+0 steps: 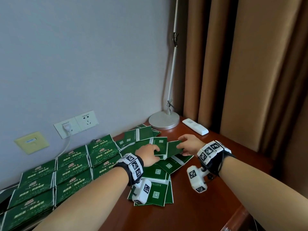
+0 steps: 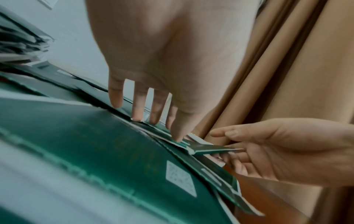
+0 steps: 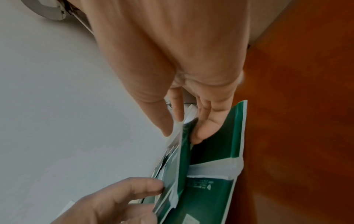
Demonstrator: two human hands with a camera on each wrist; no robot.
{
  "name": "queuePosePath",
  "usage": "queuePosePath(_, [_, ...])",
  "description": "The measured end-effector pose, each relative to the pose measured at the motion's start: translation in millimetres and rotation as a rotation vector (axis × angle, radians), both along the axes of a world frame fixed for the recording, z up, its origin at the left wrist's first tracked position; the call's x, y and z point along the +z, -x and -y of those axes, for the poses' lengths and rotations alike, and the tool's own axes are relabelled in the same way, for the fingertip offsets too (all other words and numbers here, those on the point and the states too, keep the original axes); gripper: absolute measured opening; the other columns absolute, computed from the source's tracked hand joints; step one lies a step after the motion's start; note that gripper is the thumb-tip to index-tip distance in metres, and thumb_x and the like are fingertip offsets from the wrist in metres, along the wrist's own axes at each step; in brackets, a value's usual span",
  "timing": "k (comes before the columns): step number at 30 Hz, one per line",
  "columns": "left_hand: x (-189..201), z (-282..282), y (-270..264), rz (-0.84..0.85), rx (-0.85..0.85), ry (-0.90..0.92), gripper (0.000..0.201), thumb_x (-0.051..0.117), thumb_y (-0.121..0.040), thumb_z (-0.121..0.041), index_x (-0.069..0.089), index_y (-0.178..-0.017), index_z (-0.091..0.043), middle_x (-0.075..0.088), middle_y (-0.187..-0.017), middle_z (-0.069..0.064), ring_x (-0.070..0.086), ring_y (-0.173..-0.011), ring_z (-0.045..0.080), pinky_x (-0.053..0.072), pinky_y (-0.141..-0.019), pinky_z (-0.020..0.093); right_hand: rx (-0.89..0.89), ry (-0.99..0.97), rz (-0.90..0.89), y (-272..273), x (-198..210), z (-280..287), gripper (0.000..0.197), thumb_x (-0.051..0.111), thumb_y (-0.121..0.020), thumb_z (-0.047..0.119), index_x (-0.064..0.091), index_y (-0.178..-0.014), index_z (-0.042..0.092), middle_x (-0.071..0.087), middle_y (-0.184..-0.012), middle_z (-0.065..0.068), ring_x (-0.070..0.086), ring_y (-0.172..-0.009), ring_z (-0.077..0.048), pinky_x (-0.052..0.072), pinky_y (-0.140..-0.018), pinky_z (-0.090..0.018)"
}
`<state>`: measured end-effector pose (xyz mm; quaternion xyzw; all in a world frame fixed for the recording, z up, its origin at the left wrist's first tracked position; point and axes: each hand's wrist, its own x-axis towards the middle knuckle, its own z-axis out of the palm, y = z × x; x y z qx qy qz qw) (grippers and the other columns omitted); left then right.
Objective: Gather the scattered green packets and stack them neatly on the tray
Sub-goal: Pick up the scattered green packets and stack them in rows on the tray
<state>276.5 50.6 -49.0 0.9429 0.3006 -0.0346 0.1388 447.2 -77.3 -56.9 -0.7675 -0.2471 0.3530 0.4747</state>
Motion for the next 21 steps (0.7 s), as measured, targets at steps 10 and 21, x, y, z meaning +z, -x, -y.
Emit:
queuePosePath(10, [0, 9, -2, 0.059, -0.016, -0.027, 0.053, 0.064, -0.089, -0.042, 0.052, -0.137, -0.024, 0.053, -0.139, 0.001, 0.054, -0.121, 0.021, 0.045, -0.101, 0.036, 0.11, -0.012, -0.008, 7, -2, 3, 0.037, 0.06, -0.082, -0.013, 0.061, -0.105, 0.015, 0.064, -0.097, -0.016, 0.066, -0.063, -0.023, 0.051, -0.052, -0.027])
queuePosePath(21, [-8, 10, -7, 0.072, 0.023, -0.043, 0.075, 0.074, -0.072, -0.06, 0.051, -0.134, -0.025, 0.053, -0.135, -0.001, 0.055, -0.118, 0.019, 0.048, -0.097, 0.035, 0.161, -0.1, -0.108, 8, 4, 15, 0.042, 0.049, -0.084, -0.019, 0.062, -0.112, 0.009, 0.062, -0.114, -0.028, 0.063, -0.062, -0.023, 0.05, -0.048, -0.024])
